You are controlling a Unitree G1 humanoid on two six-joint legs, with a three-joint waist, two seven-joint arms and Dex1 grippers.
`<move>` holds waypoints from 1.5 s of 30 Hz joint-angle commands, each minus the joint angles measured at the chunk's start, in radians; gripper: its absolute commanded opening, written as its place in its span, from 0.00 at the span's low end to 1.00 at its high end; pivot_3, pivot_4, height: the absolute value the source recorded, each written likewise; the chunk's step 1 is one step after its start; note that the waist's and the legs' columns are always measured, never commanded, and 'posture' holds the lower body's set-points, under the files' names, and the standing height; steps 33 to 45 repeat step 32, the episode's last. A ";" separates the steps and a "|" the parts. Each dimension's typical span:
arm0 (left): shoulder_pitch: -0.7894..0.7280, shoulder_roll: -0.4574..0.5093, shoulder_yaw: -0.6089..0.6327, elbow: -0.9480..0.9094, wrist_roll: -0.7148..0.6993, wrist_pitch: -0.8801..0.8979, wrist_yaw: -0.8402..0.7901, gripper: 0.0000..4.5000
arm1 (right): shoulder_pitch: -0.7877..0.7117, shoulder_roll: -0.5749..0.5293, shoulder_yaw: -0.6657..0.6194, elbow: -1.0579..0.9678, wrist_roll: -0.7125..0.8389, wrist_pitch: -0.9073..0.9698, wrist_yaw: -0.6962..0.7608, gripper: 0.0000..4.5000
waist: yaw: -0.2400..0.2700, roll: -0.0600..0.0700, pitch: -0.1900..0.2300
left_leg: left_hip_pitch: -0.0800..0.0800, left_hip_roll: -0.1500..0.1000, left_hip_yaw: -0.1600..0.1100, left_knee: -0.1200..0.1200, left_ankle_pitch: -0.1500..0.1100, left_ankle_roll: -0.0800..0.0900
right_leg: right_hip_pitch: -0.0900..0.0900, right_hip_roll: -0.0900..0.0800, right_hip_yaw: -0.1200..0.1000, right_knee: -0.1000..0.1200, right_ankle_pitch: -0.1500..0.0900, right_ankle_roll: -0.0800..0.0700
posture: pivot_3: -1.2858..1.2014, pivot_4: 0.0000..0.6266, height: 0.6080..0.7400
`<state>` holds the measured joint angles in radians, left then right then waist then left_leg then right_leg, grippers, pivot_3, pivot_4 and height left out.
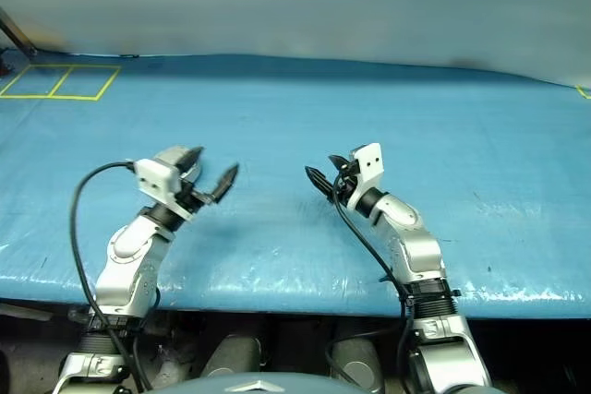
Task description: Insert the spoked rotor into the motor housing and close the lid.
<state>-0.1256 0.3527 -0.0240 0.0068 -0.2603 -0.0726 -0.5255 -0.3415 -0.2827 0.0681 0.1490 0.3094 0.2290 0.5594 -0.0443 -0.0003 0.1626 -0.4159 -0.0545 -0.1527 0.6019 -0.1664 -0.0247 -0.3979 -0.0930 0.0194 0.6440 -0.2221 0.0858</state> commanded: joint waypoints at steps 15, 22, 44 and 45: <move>-0.028 -0.010 -0.070 0.046 0.111 -0.019 -0.058 1.00 | 0.009 -0.004 -0.010 0.052 -0.105 -0.199 0.035 1.00 | 0.007 0.000 0.000 | 0.001 0.000 0.001 -0.006 0.000 0.000 | -0.001 -0.001 0.000 -0.001 0.000 0.003 | 0.52 0.24 1.00; -0.049 -0.053 -0.028 0.073 0.100 -0.049 -0.003 1.00 | 0.000 0.021 -0.012 0.084 -0.154 -0.196 -0.031 1.00 | 0.008 0.000 0.000 | 0.002 0.000 0.001 -0.006 0.001 0.000 | -0.001 -0.001 0.000 -0.001 0.001 0.004 | 0.52 0.24 1.00; -0.018 -0.070 -0.013 0.037 0.084 -0.041 -0.007 1.00 | -0.002 0.003 -0.015 0.074 -0.167 -0.201 -0.031 1.00 | 0.008 0.000 0.000 | 0.002 0.000 0.000 -0.006 0.001 0.000 | 0.000 -0.001 0.000 -0.001 0.001 0.004 | 0.52 0.24 1.00; -0.018 -0.070 -0.013 0.037 0.084 -0.041 -0.007 1.00 | -0.002 0.003 -0.015 0.074 -0.167 -0.201 -0.031 1.00 | 0.008 0.000 0.000 | 0.002 0.000 0.000 -0.006 0.001 0.000 | 0.000 -0.001 0.000 -0.001 0.001 0.004 | 0.52 0.24 1.00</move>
